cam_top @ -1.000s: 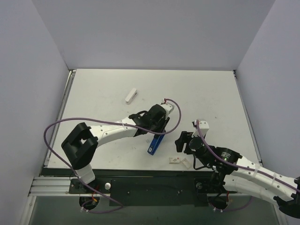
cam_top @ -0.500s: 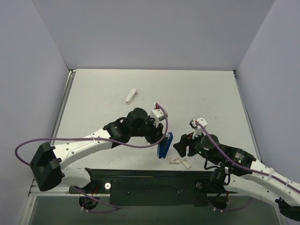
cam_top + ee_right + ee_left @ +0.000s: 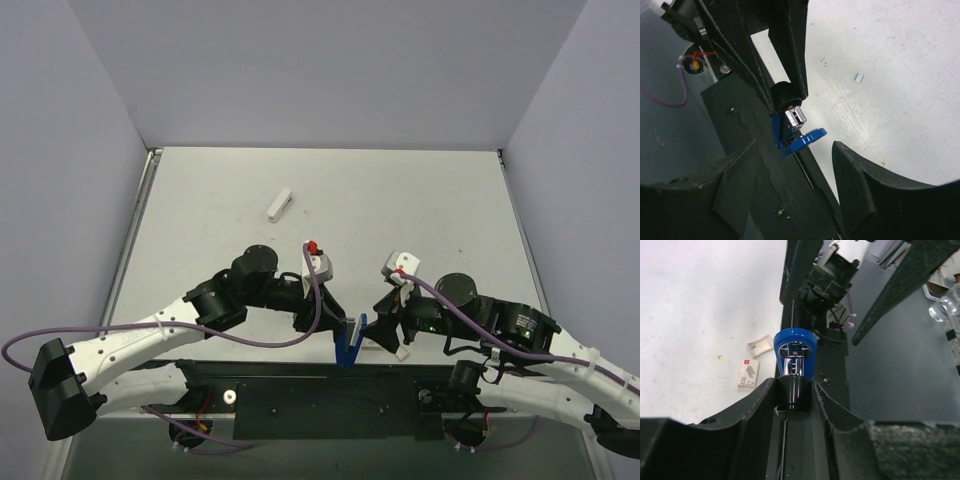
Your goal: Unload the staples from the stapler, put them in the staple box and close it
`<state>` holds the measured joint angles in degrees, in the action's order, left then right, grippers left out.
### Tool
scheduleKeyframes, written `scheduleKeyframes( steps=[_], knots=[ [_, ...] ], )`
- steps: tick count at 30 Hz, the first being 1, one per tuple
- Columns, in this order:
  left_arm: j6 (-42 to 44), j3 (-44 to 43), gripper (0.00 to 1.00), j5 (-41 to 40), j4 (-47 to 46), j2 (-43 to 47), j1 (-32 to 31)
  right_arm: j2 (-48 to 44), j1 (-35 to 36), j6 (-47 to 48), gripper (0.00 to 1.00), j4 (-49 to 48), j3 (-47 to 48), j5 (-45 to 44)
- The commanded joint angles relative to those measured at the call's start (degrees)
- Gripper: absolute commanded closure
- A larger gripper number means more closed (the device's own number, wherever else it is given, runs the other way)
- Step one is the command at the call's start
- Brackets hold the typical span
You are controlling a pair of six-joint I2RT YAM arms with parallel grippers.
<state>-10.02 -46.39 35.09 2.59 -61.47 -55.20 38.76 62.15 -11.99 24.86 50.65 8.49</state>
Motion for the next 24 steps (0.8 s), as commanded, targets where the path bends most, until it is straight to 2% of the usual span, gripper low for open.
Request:
scheduleKeyframes(
  steps=[1, 8, 24],
  knots=[
    [0.4, 0.7, 1.00, 8.8, -8.9, 4.0, -0.3, 3.2, 1.2, 7.1, 0.46, 2.3, 4.9, 7.3],
    [0.3, 2.4, 1.00, 11.5, -10.1, 5.8, -0.4, 7.8, 3.0, 11.2, 0.46, 3.6, 9.2, 13.0],
    [-1.1, 4.6, 1.00, 13.3, -13.3, 7.9, -0.5, 14.3, 5.8, 13.6, 0.48, 3.5, 10.9, 14.1]
  ],
)
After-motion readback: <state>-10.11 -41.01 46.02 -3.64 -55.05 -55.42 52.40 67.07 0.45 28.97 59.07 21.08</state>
